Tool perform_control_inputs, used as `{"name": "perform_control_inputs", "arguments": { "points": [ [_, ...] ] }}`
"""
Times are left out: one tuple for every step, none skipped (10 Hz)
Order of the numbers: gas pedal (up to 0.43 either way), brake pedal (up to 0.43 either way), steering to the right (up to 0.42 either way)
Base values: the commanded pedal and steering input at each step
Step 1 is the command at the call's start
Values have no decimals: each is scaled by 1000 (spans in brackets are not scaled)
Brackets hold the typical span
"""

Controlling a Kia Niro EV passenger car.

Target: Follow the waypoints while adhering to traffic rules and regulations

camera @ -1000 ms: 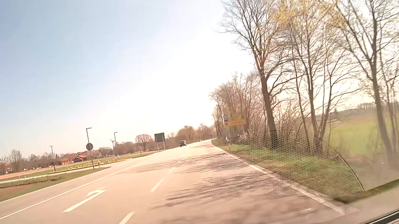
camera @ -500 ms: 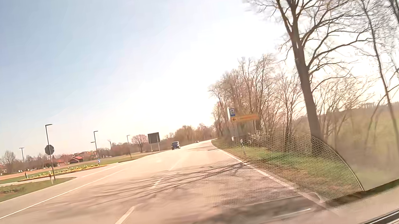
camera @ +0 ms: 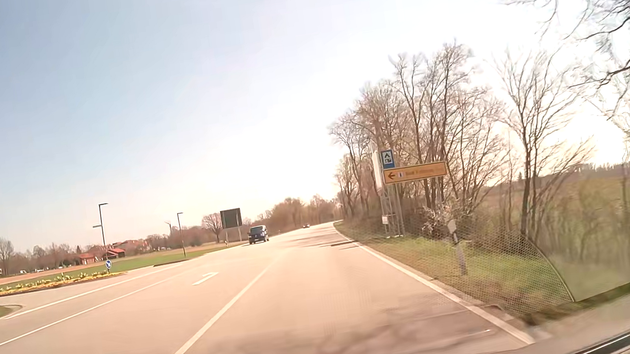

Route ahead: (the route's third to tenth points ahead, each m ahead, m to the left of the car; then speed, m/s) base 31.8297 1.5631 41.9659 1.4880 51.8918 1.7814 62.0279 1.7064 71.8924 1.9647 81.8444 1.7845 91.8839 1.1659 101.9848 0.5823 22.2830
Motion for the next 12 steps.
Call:
{"name": "perform_control_inputs", "arguments": {
  "points": [
    [209, 0, -2],
    [209, 0, -2],
    [209, 0, -2],
    [209, 0, -2],
    [209, 0, -2],
    [209, 0, -2],
    [209, 0, -2],
    [209, 0, -2],
    [209, 0, -2],
    [209, 0, -2],
    [209, 0, -1],
    [209, 0, -1]
  ]
}}
